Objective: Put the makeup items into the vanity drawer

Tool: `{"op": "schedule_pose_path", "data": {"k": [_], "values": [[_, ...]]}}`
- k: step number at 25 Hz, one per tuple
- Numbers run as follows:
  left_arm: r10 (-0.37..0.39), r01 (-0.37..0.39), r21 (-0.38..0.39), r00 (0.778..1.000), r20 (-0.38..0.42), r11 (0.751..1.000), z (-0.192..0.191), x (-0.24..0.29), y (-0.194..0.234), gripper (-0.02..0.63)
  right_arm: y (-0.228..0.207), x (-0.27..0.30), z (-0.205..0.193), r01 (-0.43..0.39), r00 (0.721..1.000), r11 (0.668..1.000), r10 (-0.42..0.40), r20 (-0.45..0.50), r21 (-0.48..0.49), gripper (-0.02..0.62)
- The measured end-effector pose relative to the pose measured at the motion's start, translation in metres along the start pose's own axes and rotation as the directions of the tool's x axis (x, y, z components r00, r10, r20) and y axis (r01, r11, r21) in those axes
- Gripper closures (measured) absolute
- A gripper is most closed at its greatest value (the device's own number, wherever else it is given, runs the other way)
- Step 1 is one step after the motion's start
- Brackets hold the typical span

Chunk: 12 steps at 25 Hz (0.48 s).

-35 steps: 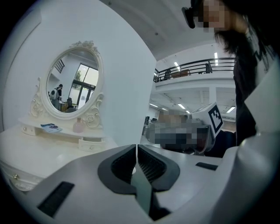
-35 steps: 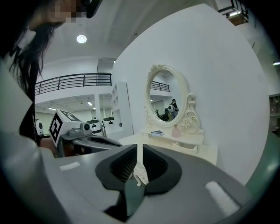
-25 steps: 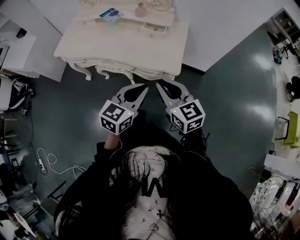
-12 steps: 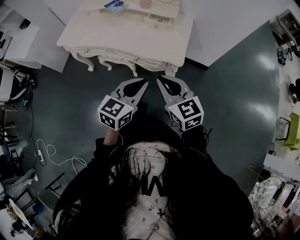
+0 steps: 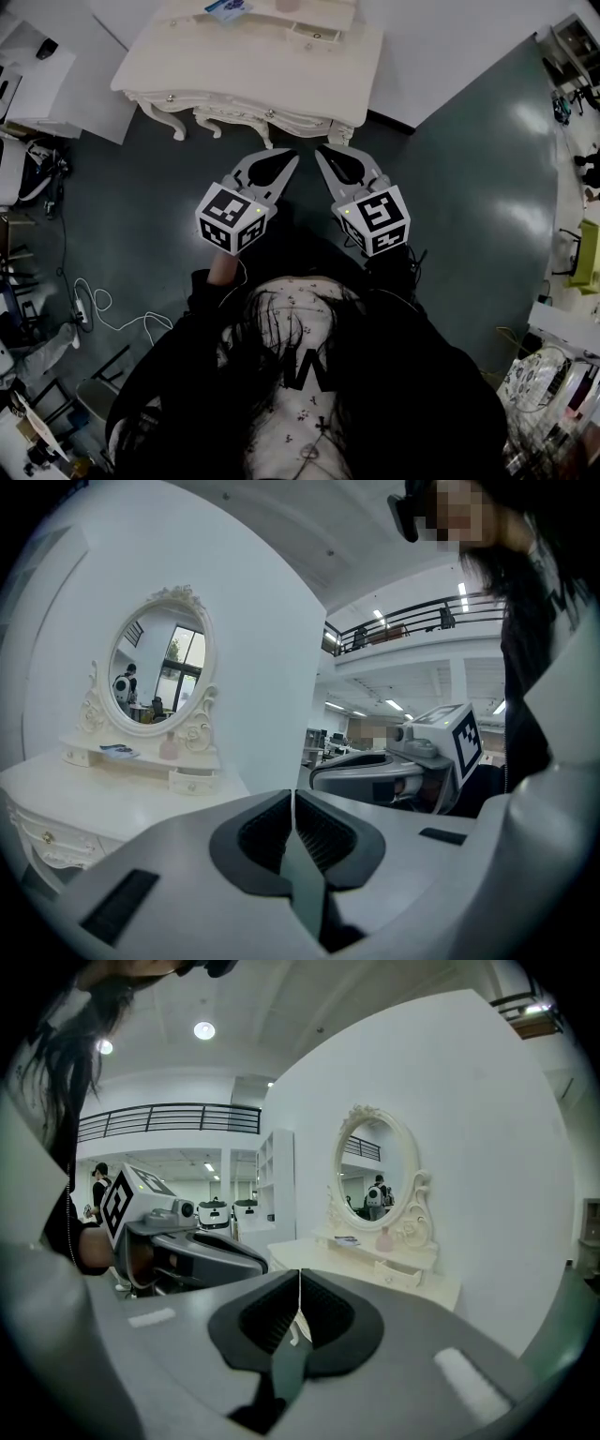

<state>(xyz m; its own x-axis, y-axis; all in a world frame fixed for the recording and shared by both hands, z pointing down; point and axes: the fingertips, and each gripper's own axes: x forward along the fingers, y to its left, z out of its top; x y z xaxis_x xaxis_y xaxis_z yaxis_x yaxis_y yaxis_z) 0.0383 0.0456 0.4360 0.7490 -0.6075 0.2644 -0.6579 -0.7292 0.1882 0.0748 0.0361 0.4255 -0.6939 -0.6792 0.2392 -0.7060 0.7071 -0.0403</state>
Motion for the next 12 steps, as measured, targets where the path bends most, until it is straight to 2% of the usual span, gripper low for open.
{"op": "schedule_pose_path", "data": {"k": [12], "values": [[-0.015, 0.015, 0.000, 1.000, -0.004, 1.000, -0.0027, 0.0081, -0.0108, 0.606, -0.0075, -0.0106, -0.0056, 0.018, 1.000, 1.000, -0.018, -0.011, -0.015, 0.580]]}}
